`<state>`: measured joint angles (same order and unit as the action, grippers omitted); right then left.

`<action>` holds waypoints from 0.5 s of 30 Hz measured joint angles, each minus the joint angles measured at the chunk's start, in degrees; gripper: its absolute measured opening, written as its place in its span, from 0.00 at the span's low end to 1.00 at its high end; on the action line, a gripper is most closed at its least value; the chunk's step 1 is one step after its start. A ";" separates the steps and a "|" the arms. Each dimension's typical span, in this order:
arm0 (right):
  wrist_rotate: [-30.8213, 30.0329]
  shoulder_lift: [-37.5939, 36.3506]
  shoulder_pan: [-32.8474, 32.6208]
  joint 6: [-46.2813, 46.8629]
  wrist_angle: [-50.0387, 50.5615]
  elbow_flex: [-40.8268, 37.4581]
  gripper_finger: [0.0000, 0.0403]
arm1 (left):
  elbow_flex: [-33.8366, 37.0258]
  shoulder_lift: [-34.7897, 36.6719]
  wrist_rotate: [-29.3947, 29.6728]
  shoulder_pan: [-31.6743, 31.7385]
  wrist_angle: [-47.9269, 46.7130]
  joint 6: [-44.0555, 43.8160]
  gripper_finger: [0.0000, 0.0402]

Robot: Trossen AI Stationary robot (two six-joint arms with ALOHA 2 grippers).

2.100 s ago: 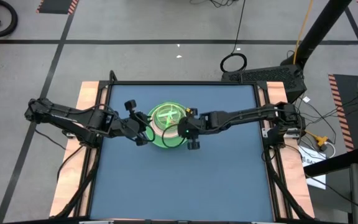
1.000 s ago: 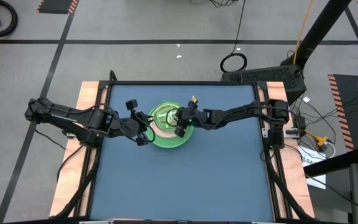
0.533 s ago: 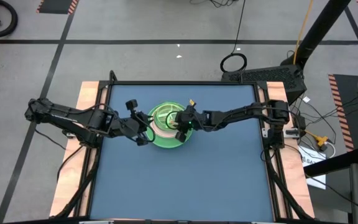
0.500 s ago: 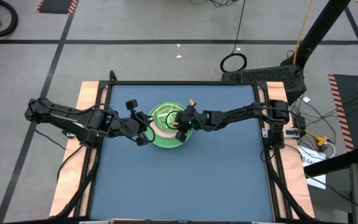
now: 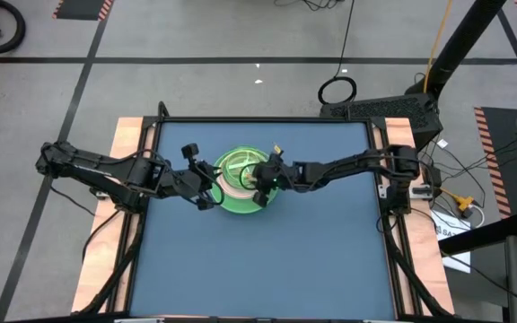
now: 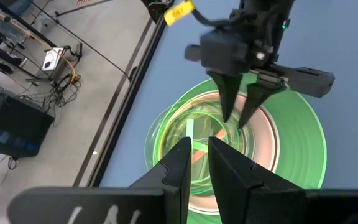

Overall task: Stack plastic plates
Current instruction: Stack the light green plate on top of the light green plate

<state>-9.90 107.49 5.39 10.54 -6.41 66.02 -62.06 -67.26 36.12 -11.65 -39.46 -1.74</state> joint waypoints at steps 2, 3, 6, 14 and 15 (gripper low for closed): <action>-3.26 -0.20 0.04 -0.45 -1.97 0.03 0.24 | 0.00 0.00 0.01 0.01 0.00 -0.02 0.16; -4.51 -0.20 0.30 -1.09 -2.58 0.07 0.24 | 0.00 0.00 0.00 0.00 0.01 -0.02 0.16; -5.35 1.09 1.36 -2.98 -4.73 0.07 0.24 | 0.00 0.00 0.00 0.01 0.02 -0.02 0.16; 0.31 3.84 2.10 -2.37 -3.74 0.04 0.24 | 0.00 0.00 0.00 -0.01 0.04 0.37 0.16; 1.70 3.74 1.99 -2.27 -3.83 0.04 0.24 | 0.00 0.00 0.00 0.00 0.04 0.37 0.16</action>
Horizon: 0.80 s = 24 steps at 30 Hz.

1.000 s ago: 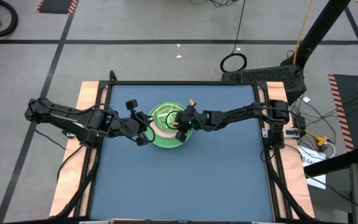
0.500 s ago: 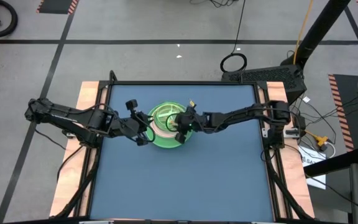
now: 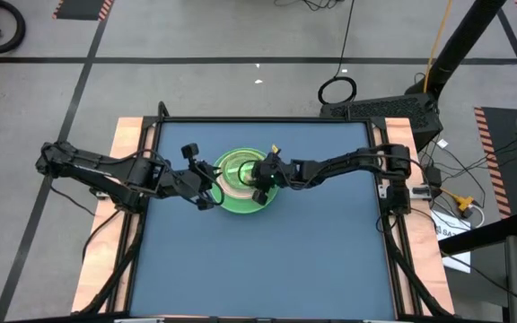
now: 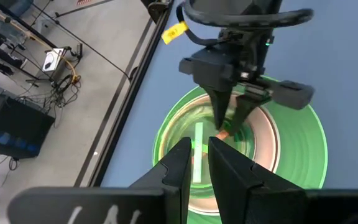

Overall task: Stack plastic plates
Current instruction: Stack the light green plate on top of the light green plate, then return to Home Position

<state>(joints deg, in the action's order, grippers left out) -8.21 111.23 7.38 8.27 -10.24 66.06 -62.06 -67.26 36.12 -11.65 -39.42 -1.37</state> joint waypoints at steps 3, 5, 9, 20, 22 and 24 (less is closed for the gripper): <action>2.51 -0.13 -0.65 0.06 -0.06 0.00 0.24 | 0.00 0.00 0.00 0.01 0.00 0.02 0.16; 2.55 -0.72 -1.07 0.04 0.51 -0.02 0.24 | 0.00 0.00 0.00 -0.01 -0.02 0.04 0.16; 2.46 -1.56 -1.49 0.15 0.66 -0.01 0.24 | 0.00 0.02 0.00 0.00 -0.04 0.04 0.16; 2.50 -12.99 -4.62 -7.09 -0.20 -4.64 0.24 | 2.90 1.13 -0.03 -2.83 0.76 1.34 0.16; 2.53 -17.00 -5.31 -9.69 -3.63 -9.00 0.24 | 6.12 2.81 -0.05 -4.69 3.55 2.55 0.16; 2.47 -21.23 -5.42 -11.54 -7.29 -13.92 0.24 | 9.88 5.27 -0.15 -6.07 7.98 2.95 0.16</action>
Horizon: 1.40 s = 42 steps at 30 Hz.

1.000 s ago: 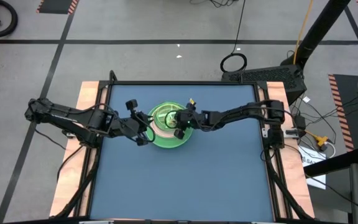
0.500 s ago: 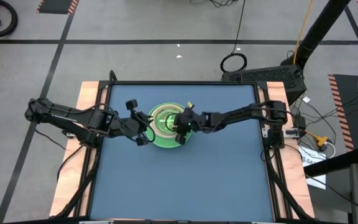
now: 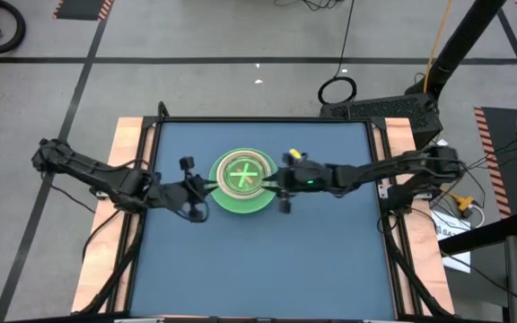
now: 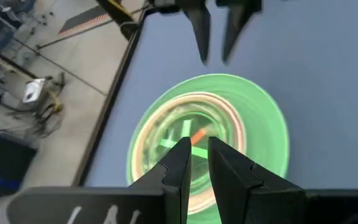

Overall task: Stack plastic plates
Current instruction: Return to Home Position

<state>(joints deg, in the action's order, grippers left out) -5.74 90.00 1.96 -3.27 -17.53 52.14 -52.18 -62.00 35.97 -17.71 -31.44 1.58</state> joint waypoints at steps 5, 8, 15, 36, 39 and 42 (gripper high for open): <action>1.54 -12.37 0.11 -2.37 -8.24 -12.71 0.24 | 11.46 9.65 -0.73 -2.90 8.24 -5.29 0.16; 1.54 -19.90 0.14 -2.51 -10.49 -19.09 0.24 | 18.48 16.06 -0.81 -3.41 15.38 -6.51 0.16; 1.37 -36.55 0.22 -3.47 -11.18 -30.14 0.24 | 28.54 28.69 -0.98 -3.06 22.69 -6.15 0.16; -3.07 -74.17 5.71 -0.81 -2.40 -50.97 0.24 | 40.07 61.76 -3.25 7.55 19.50 -2.99 0.16; -3.05 -74.93 5.68 -2.50 1.10 -51.02 0.24 | 40.52 60.94 -3.57 8.17 19.88 -3.32 0.16; -3.74 -74.83 5.66 -3.17 2.42 -51.04 0.24 | 41.72 60.91 -3.99 8.41 19.02 -3.41 0.16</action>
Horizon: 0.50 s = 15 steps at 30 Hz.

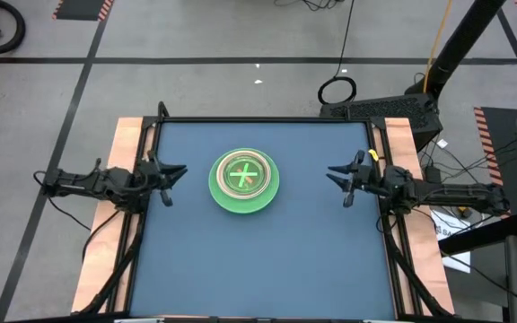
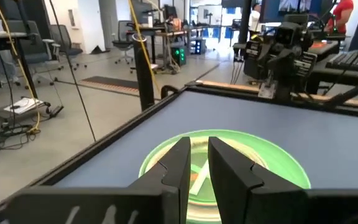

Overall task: Stack plastic plates
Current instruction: Return to Home Position

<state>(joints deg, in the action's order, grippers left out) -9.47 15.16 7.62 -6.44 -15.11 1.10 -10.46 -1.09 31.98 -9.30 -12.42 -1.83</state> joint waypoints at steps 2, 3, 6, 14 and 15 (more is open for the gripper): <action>-0.85 0.15 0.00 2.43 2.19 -0.03 0.24 | 1.03 -0.07 -0.01 0.00 -0.50 -0.85 0.16; -0.86 0.21 0.00 3.45 3.51 -0.04 0.24 | 1.45 -0.10 0.14 -0.02 -2.01 -1.40 0.16; -1.09 0.20 0.04 3.81 7.78 -0.07 0.24 | 1.62 -0.13 1.14 -0.04 -6.91 -1.67 0.16; -0.85 0.43 0.04 6.12 11.93 -0.15 0.24 | 1.60 -0.13 0.66 -0.04 -13.59 -7.30 0.16; -0.85 0.43 0.04 5.83 11.91 -0.15 0.24 | 1.60 -0.13 0.66 -0.04 -13.53 -7.11 0.16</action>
<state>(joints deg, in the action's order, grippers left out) -10.33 15.59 7.66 -0.61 -3.20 0.95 -8.86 -1.21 32.64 -9.34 -25.96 -8.93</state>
